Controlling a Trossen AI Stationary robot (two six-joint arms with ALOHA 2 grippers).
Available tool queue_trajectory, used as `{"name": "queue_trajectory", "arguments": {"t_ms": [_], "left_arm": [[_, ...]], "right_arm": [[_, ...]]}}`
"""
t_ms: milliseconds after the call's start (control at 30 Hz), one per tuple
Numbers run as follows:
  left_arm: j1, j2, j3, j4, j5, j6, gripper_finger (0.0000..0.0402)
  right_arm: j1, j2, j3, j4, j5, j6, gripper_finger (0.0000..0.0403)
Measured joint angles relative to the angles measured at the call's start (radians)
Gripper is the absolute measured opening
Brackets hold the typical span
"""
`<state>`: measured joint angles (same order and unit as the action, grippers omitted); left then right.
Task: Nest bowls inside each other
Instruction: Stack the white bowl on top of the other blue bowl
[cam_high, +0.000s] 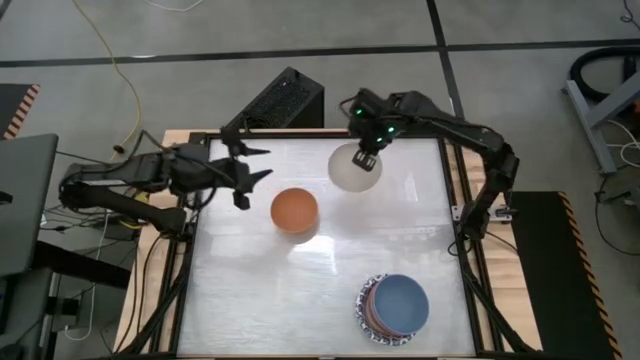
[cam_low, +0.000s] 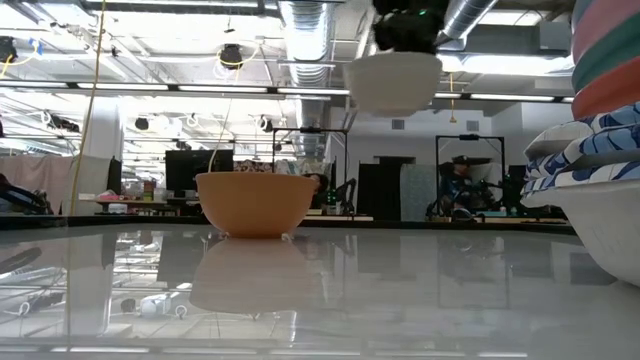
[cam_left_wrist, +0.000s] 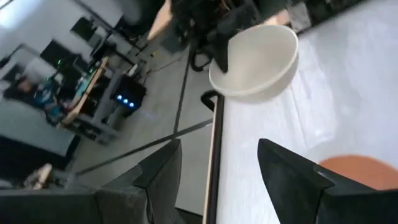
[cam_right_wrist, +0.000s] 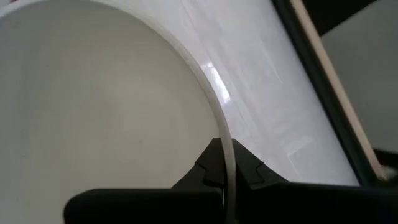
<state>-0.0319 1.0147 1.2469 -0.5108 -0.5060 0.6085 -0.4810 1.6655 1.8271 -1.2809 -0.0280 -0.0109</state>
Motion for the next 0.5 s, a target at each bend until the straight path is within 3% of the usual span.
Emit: {"name": "queue_trajectory", "arguments": {"t_ms": [500], "left_arm": [[0.001, -0.049, -0.002, -0.067, 0.003, -0.239, 0.0202]], "right_arm": [[-0.203, -0.298, 0.0, -0.17, 0.01, 0.028, 0.0015]]}}
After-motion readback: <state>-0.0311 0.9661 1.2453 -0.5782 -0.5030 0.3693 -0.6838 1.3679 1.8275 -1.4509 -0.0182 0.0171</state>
